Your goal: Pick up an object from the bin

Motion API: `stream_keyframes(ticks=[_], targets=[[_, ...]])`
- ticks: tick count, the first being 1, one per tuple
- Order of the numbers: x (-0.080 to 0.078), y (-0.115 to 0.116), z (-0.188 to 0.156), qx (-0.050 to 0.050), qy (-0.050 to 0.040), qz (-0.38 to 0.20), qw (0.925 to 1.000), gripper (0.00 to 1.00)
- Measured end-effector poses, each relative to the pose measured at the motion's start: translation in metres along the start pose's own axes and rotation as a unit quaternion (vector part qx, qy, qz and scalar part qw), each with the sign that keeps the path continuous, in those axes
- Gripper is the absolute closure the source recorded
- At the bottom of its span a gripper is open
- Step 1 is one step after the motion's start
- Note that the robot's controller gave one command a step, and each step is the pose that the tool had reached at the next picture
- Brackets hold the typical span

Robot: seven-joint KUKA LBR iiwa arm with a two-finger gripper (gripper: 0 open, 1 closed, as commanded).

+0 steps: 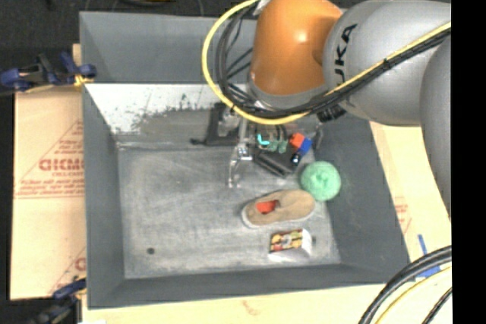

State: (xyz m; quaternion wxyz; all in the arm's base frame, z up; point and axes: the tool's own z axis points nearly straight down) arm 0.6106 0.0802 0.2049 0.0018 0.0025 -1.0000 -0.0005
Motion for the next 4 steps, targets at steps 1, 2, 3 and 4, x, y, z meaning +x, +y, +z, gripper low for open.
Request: stream_keyframes(ticks=[1,2,3,4], targets=[[-0.001,0.000,-0.005,0.000,-0.0040,0.001,1.0000,0.00],[-0.006,-0.036,0.052,0.001,-0.0046,-0.102,0.9948,0.00],[0.000,-0.073,0.045,0.001,-0.0028,-0.148,0.9889,0.00],[0.016,-0.101,0.077,0.001,-0.0042,-0.158,0.9875,0.00]])
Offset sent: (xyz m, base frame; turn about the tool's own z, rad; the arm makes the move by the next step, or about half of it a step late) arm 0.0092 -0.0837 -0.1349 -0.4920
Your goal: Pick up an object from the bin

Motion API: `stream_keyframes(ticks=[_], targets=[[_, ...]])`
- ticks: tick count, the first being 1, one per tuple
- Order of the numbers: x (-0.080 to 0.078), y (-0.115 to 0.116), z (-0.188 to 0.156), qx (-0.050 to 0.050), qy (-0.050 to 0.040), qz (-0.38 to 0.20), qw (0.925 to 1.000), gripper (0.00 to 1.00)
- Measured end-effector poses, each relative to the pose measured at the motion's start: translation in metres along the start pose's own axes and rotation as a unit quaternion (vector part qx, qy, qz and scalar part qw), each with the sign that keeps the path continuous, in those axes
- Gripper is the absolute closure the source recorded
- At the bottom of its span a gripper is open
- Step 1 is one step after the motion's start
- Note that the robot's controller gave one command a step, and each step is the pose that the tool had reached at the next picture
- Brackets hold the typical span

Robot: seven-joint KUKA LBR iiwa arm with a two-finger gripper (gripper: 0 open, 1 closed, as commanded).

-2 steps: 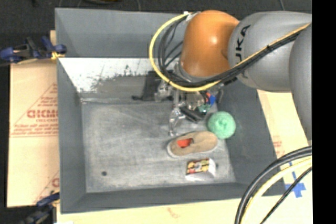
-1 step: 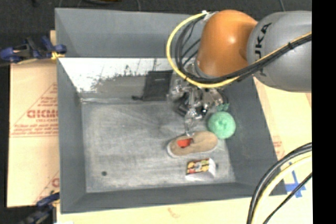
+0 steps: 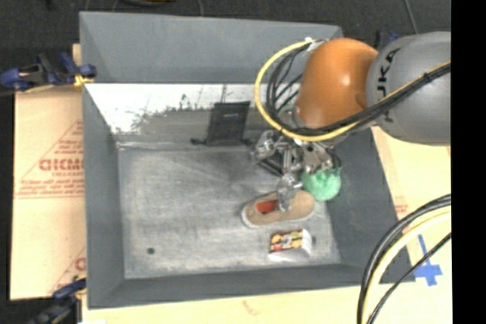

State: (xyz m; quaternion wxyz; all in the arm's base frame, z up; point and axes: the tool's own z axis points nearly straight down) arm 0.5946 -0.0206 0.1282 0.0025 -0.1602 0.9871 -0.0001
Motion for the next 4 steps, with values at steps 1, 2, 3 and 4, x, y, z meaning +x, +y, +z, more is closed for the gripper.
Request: stream_keyframes(ticks=[1,2,3,4], targets=[[0.011,0.020,0.055,0.003,-0.0029,-0.024,0.9997,0.00],[0.024,0.008,0.051,0.000,0.0013,-0.003,1.0000,1.00],[0.024,0.008,0.051,0.000,0.0013,-0.003,1.0000,1.00],[0.024,0.008,0.048,0.000,0.0006,-0.003,1.0000,1.00]])
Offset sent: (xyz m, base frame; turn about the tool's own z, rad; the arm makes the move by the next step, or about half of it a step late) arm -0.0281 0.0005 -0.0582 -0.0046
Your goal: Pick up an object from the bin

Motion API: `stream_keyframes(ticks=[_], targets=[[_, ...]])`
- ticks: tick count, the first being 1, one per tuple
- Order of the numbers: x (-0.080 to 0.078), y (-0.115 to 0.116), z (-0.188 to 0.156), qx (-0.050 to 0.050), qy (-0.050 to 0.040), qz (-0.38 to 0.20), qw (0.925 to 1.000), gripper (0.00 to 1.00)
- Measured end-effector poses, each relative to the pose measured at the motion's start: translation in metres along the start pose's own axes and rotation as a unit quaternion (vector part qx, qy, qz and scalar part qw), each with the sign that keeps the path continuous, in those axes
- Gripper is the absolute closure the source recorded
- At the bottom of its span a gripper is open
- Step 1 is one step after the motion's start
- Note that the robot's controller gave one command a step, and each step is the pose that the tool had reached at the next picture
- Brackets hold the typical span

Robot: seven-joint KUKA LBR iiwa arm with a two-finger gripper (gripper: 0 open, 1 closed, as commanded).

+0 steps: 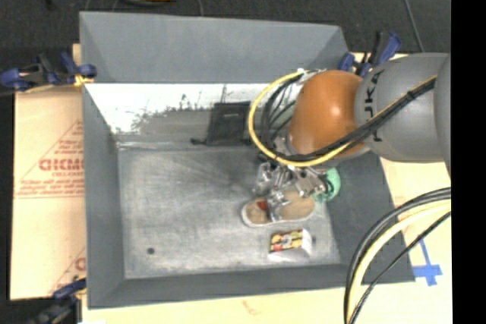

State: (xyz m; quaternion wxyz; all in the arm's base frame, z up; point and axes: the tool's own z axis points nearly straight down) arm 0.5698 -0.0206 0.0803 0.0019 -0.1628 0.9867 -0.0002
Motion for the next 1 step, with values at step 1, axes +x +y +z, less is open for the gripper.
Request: stream_keyframes(ticks=[1], targets=[[0.0011,0.0002,-0.0116,0.000,0.0011,0.001,1.0000,1.00]])
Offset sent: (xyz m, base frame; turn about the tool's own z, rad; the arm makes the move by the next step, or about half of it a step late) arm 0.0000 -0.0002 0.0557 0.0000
